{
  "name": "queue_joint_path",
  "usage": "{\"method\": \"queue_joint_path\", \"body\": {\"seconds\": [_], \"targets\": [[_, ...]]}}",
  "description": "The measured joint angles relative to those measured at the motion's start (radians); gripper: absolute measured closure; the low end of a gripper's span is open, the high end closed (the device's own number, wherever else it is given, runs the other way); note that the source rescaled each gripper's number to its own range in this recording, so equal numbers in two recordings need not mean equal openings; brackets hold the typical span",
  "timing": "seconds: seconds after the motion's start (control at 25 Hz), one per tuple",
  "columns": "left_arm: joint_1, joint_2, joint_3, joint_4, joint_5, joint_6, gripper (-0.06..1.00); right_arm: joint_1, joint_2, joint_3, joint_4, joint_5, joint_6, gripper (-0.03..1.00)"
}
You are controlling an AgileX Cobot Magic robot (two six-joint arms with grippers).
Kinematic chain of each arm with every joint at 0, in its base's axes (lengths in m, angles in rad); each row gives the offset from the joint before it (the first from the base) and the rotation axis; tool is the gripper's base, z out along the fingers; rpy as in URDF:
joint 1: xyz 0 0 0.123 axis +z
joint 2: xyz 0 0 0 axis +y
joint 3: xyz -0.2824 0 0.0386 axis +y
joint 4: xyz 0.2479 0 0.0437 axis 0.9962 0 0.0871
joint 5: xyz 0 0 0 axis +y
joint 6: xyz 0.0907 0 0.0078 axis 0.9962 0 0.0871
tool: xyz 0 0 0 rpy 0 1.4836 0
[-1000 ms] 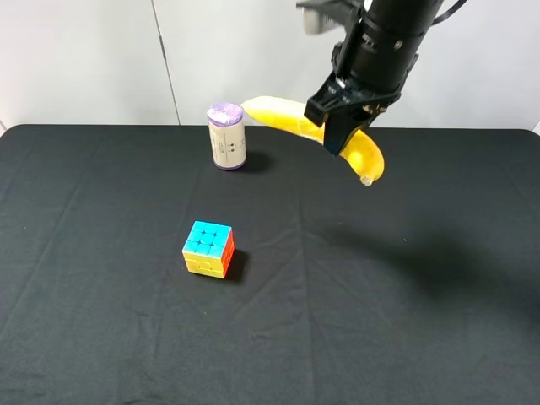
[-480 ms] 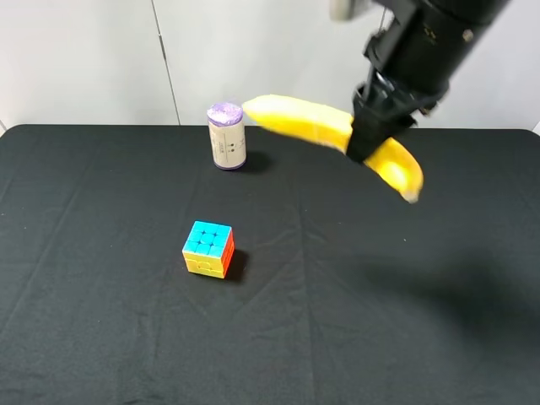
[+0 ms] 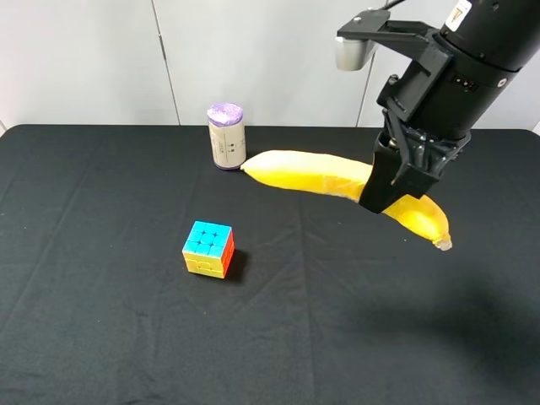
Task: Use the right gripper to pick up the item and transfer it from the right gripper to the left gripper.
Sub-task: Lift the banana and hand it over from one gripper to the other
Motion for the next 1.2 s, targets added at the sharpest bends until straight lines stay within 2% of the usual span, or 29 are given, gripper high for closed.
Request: {"method": "queue_joint_path", "body": {"seconds": [0.28, 0.68, 0.8, 1.2], "targets": [[0.000, 0.073, -0.028, -0.050, 0.032, 0.031, -0.03, 0.000, -0.002, 0.000, -0.003, 0.000, -0.086, 0.96], [-0.005, 0.486, -0.216, -0.066, 0.063, 0.303, -0.03, 0.000, -0.002, 0.000, -0.003, -0.011, -0.086, 0.96], [-0.073, 0.602, -0.268, -0.053, 0.065, 0.347, -0.03, 0.000, -0.002, 0.000, -0.003, -0.020, -0.085, 0.96], [-0.442, 0.945, -0.451, 0.056, 0.042, 0.364, -0.03, 0.000, -0.002, 0.000, -0.003, -0.040, -0.074, 0.96]]}}
